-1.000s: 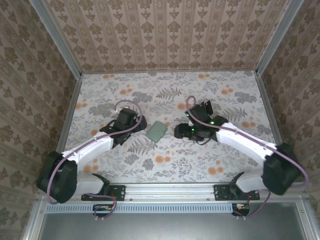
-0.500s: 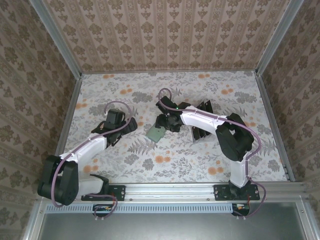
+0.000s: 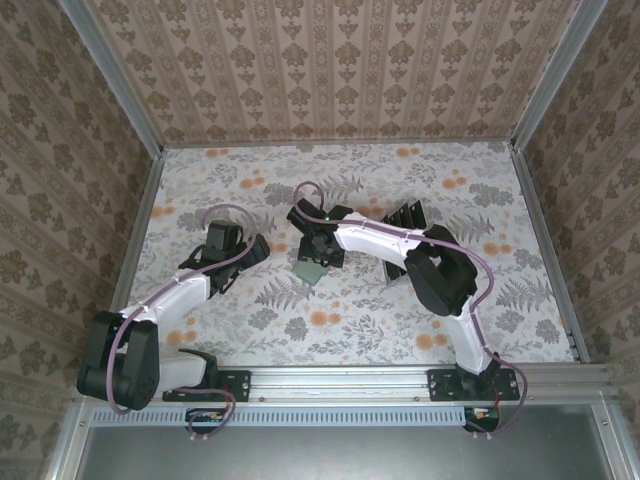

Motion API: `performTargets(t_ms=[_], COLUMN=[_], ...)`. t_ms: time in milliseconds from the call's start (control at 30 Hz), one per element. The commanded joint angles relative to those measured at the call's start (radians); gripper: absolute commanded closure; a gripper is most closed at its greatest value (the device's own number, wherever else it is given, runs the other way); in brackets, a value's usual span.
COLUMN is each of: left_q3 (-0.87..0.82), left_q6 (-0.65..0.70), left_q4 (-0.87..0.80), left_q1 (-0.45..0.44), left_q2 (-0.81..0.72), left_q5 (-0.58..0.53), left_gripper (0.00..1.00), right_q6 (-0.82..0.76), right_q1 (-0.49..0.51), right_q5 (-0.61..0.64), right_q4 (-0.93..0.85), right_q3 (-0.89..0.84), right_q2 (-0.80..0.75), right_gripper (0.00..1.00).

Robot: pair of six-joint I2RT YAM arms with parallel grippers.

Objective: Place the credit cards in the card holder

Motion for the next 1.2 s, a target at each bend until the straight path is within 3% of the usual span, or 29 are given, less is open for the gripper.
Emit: performTargets(t_ms=[0, 167, 333, 733, 1167], left_q3=[-0.018, -0.024, -0.024, -0.013, -0.020], left_q6=[-0.016, -0.017, -0.016, -0.011, -0.013], left_q4=[0.030, 0.040, 0.049, 0.049, 0.041], left_q1=[0.010, 0.020, 0.026, 0.026, 0.025], left_q2=[-0.006, -0.001, 0.009, 0.019, 0.004], left_q5=[0.021, 0.030, 0.039, 0.053, 0.115], left_gripper=[0.00, 0.00, 0.00, 0.00, 0.00], right_q6=[0.004, -0.008, -0.018, -0.111, -0.488], right_q1=[0.006, 0.010, 0.015, 0.024, 0.021], right_q5=[0.050, 0.056, 0.052, 0.005, -0.121], right_q4=[-0.076, -0.093, -0.077, -0.007, 0.085], right_q3=[0.048, 0.052, 0.024, -0.043, -0.085], right_q2=[0.043, 0.064, 0.050, -0.014, -0.077], right_gripper=[0.37, 0.40, 0.51, 1.00, 1.00])
